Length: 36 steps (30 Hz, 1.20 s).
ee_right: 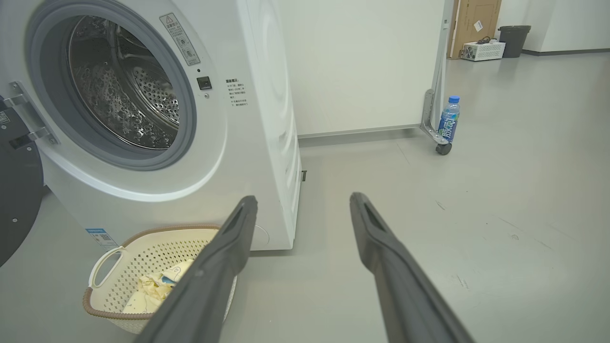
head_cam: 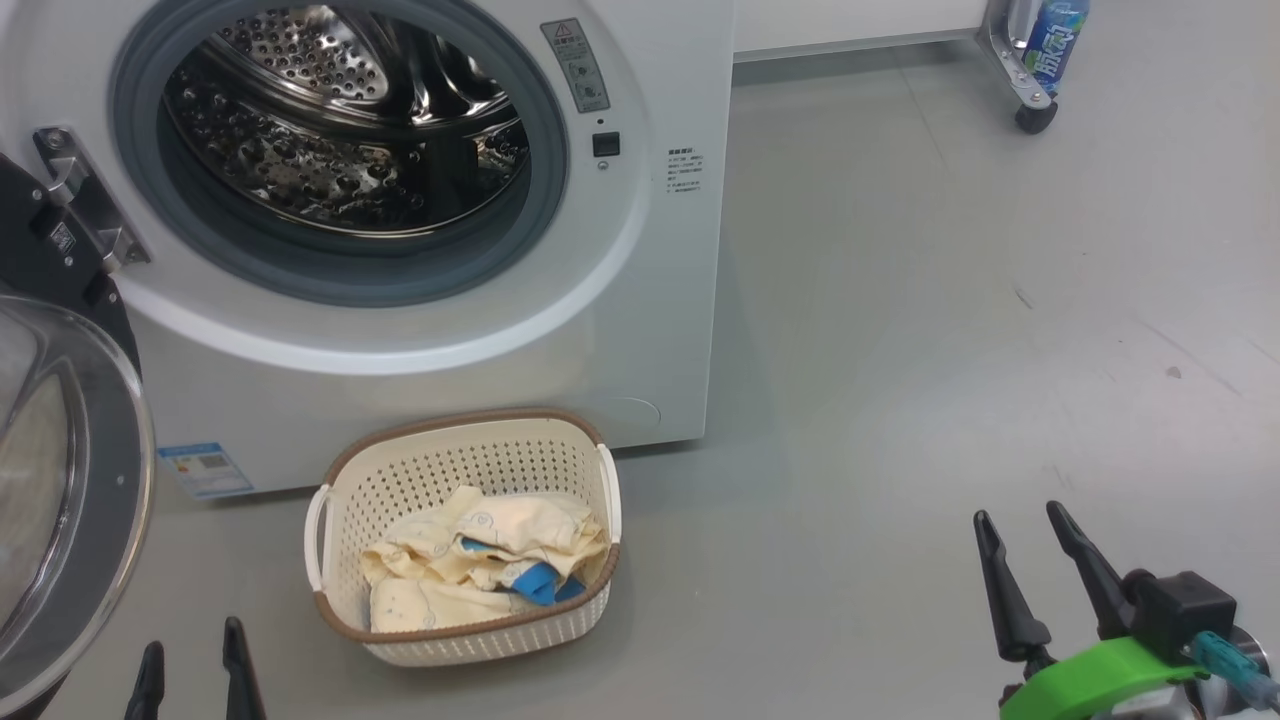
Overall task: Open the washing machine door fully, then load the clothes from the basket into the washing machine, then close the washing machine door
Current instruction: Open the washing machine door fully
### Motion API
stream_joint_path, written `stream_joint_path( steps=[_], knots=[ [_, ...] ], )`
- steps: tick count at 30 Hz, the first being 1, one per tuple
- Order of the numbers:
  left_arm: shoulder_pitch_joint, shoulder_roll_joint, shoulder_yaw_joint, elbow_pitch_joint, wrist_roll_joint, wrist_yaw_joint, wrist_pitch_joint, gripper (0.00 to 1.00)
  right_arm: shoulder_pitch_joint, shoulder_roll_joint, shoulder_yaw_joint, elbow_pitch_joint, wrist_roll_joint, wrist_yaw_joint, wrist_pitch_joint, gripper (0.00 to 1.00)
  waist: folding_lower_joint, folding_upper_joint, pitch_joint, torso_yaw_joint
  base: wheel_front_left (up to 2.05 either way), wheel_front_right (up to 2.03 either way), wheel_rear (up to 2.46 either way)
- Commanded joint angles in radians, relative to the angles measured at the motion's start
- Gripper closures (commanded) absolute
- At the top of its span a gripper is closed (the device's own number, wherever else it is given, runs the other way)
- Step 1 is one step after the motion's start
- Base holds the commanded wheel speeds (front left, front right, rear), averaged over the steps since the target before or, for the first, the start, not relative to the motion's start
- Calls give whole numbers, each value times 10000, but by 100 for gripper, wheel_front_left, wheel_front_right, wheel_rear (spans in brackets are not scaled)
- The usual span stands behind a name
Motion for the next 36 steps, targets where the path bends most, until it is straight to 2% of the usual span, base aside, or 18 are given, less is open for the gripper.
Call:
stream_joint_path(
  steps=[1,36],
  knots=[
    [-284,23,384,-355,-27,-1,-141,0,-243,-65,162,-363,-96,37,-95,0,0,0,-3,3,0,0,0],
    [-192,22,159,-428,163,-2,-141,0,-264,-149,174,-378,-146,37,-95,0,0,0,-23,118,0,0,0]
  ],
)
